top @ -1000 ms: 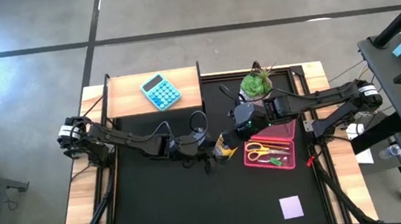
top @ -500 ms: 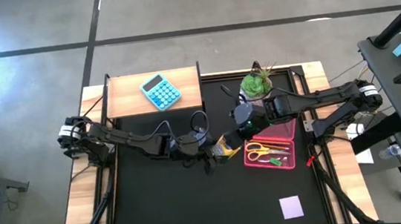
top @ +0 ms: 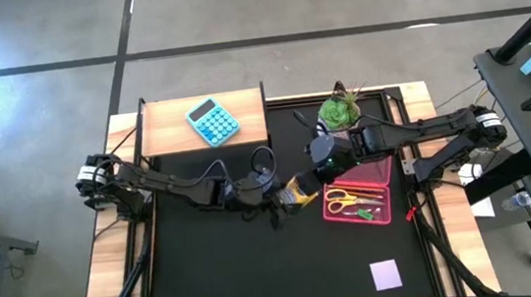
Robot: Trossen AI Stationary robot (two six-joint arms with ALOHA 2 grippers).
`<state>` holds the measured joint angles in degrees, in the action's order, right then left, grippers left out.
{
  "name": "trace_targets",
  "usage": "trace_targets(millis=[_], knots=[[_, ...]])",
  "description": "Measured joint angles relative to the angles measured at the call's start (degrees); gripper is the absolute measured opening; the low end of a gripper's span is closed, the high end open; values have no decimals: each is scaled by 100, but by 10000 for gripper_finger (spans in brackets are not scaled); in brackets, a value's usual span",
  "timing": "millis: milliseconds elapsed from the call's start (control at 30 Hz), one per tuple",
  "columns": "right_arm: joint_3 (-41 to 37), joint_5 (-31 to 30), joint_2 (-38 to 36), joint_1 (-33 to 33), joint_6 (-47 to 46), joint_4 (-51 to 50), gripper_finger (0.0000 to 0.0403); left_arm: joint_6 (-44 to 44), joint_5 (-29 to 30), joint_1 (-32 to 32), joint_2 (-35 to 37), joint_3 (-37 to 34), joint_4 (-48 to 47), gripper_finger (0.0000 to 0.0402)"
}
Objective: Pack school essentials
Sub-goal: Put the yellow crayon box into the pink supply box
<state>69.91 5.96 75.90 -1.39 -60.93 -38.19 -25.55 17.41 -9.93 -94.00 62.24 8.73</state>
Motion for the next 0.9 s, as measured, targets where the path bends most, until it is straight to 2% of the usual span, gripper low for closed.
trace_targets(millis=[400, 700, 900], knots=[[-2, 5, -15, -7, 3, 4, 102, 30, -227, 53, -2, -17, 177, 316], [-20, 26, -7, -11, 56, -3, 102, 367, -594, 112, 0, -39, 99, 342], [-20, 6, -14, -9, 83, -234, 102, 348, -568, 142, 0, -38, 111, 356]])
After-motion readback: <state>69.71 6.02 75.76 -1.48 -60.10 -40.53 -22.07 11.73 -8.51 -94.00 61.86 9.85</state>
